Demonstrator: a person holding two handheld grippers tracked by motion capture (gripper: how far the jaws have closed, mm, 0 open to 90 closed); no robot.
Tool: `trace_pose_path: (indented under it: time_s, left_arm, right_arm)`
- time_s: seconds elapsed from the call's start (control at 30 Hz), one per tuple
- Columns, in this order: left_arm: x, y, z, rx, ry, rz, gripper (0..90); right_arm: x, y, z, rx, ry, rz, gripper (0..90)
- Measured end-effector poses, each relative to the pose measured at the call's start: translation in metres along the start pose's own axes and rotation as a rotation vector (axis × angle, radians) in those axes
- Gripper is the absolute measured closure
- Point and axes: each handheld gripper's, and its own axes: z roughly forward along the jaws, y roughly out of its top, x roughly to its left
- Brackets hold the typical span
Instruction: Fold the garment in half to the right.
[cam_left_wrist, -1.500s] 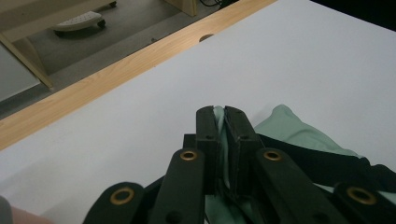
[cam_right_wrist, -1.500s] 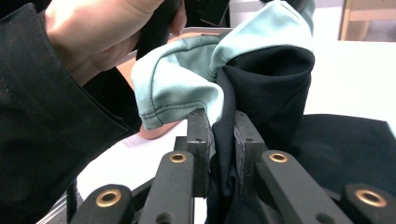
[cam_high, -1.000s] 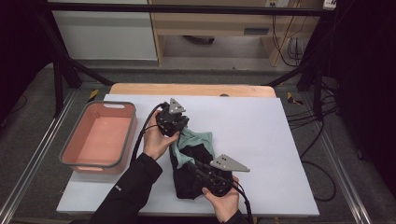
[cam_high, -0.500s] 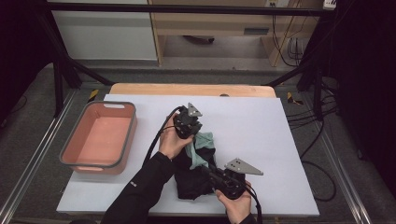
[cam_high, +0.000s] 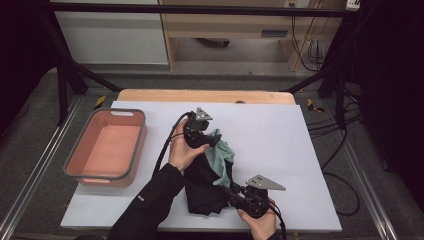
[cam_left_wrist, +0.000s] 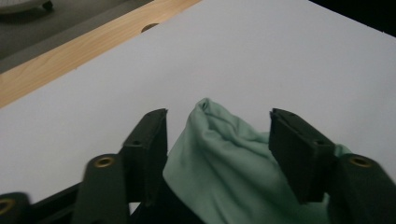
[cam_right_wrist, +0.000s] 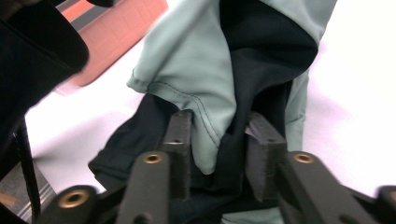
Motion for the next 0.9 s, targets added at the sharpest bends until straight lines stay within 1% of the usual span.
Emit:
trace_pose_path:
  time_s: [0.07, 0.1, 0.13, 0.17, 0.2, 0.23, 0.27, 0.33, 0.4, 0.5, 0.53, 0.57, 0.63, 0.7, 0.77, 0.83, 0.9]
  left_arm:
    - [0.003, -0.003, -0.007, -0.016, 0.005, -0.011, 26.3]
    - [0.004, -0.005, -0.009, -0.025, 0.007, -0.017, 25.8]
    - [0.006, -0.008, -0.014, -0.037, 0.013, -0.017, 25.7]
    - [0.006, -0.010, -0.016, -0.042, 0.015, -0.023, 24.3]
    - [0.008, -0.013, -0.020, -0.050, 0.017, -0.029, 22.7]
    - [0.010, -0.014, -0.023, -0.056, 0.020, -0.033, 20.9]
    - [0.012, -0.018, -0.028, -0.063, 0.025, -0.047, 19.5]
    - [0.016, -0.022, -0.036, -0.068, 0.028, -0.053, 17.7]
    - [0.019, -0.029, -0.044, -0.074, 0.020, -0.070, 15.8]
    - [0.023, -0.043, -0.054, -0.078, 0.000, -0.093, 14.0]
    - [0.023, -0.043, -0.054, -0.078, 0.000, -0.093, 13.4]
    - [0.026, -0.055, -0.061, -0.082, 0.005, -0.104, 12.7]
    - [0.029, -0.066, -0.065, -0.084, 0.008, -0.112, 11.3]
    - [0.032, -0.079, -0.069, -0.080, 0.007, -0.125, 10.7]
    - [0.033, -0.088, -0.071, -0.067, 0.007, -0.131, 10.2]
    - [0.033, -0.098, -0.073, -0.052, 0.023, -0.124, 9.3]
    - [0.033, -0.107, -0.074, -0.041, 0.024, -0.128, 9.2]
  right_arm:
    - [-0.002, 0.000, -0.003, -0.001, -0.002, -0.017, 53.8]
    - [-0.003, 0.000, -0.006, -0.007, -0.008, -0.041, 48.4]
    - [-0.004, 0.000, -0.008, -0.013, -0.012, -0.052, 44.6]
    - [-0.006, 0.002, -0.012, -0.016, -0.014, -0.072, 38.3]
    - [-0.006, 0.003, -0.014, -0.020, -0.014, -0.076, 35.1]
    - [-0.008, 0.004, -0.018, -0.032, -0.006, -0.085, 32.8]
    - [-0.009, 0.006, -0.021, -0.040, -0.003, -0.087, 31.6]
    - [-0.012, 0.010, -0.026, -0.072, 0.000, -0.095, 28.4]
    - [-0.014, 0.015, -0.030, -0.092, 0.012, -0.103, 27.2]
    - [-0.016, 0.027, -0.034, -0.118, 0.020, -0.141, 27.6]
    - [-0.016, 0.031, -0.034, -0.124, 0.020, -0.148, 27.9]
    - [-0.016, 0.037, -0.034, -0.130, 0.023, -0.150, 28.8]
    - [-0.015, 0.046, -0.031, -0.140, 0.034, -0.161, 32.5]
    - [-0.015, 0.053, -0.026, -0.128, 0.030, -0.183, 37.7]
    - [-0.016, 0.062, -0.015, -0.109, 0.021, -0.209, 44.9]
    - [-0.017, 0.067, -0.005, -0.084, 0.021, -0.206, 49.0]
    - [-0.017, 0.071, 0.008, -0.053, 0.022, -0.218, 54.9]
